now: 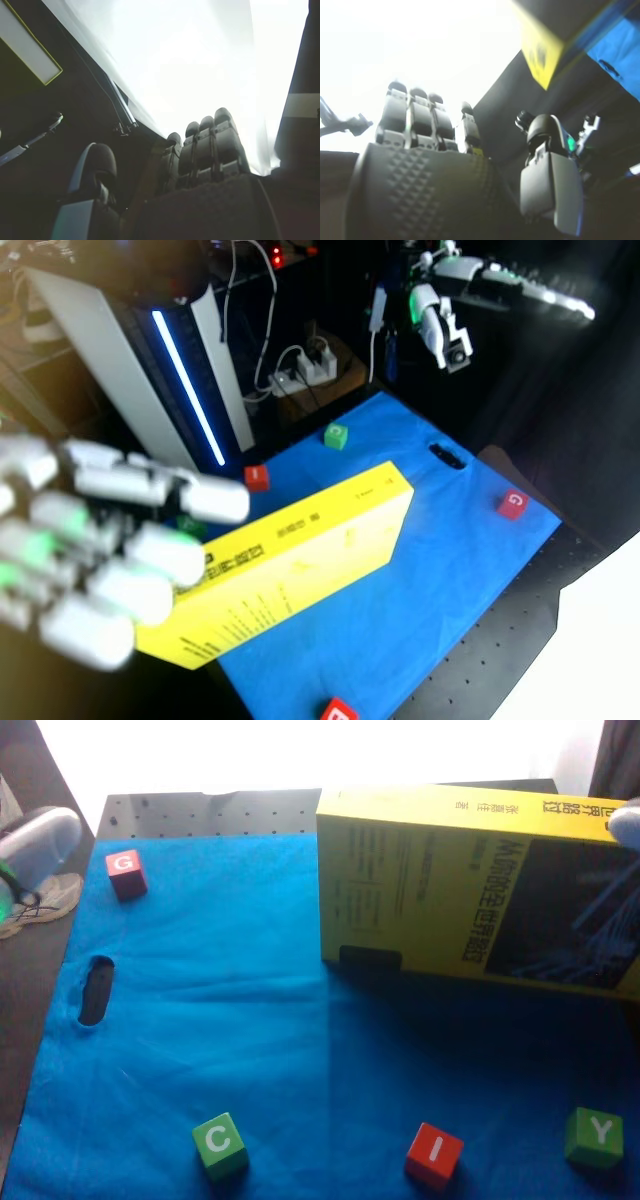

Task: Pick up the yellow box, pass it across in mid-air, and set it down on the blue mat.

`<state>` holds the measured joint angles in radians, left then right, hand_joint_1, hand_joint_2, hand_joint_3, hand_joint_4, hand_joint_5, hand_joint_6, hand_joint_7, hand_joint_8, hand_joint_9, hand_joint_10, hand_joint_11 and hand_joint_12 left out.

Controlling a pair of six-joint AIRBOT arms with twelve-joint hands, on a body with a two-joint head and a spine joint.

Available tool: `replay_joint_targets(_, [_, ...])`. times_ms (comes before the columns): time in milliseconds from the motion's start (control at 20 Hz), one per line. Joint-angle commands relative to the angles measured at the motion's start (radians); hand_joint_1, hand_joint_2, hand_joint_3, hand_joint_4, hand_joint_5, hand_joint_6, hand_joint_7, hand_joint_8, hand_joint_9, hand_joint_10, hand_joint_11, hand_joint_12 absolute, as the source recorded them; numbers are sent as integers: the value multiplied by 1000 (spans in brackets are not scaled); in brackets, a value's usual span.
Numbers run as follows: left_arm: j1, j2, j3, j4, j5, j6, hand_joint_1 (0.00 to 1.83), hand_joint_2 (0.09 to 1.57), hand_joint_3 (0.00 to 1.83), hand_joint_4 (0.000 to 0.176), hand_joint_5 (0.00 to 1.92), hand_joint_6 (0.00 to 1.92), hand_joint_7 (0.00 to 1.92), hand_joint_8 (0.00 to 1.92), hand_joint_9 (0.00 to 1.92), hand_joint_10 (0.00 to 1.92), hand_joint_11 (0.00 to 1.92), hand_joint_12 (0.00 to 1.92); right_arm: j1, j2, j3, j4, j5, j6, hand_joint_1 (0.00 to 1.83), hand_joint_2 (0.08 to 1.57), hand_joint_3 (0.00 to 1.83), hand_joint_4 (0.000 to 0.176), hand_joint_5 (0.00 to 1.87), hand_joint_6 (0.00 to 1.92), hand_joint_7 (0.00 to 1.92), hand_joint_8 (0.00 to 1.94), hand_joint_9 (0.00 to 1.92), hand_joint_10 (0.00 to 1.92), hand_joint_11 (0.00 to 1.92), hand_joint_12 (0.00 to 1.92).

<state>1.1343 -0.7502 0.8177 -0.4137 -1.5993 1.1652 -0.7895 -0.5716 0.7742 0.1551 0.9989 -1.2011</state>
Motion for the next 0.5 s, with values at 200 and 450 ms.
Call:
replay_joint_targets(200, [-3,23,0,24,-132,3,403,1394,4,130,0,0,0,0,0,0,0,89,-55,25,-25,1,274,3,231,1206,8,89,0,0,0,0,0,0,0,0])
replay_joint_targets(450, [-4,45,-10,38,-132,30,254,1349,0,120,0,0,0,0,0,0,0,0,-60,31,-33,-9,304,3,350,1196,0,106,0,0,0,0,0,0,4,2])
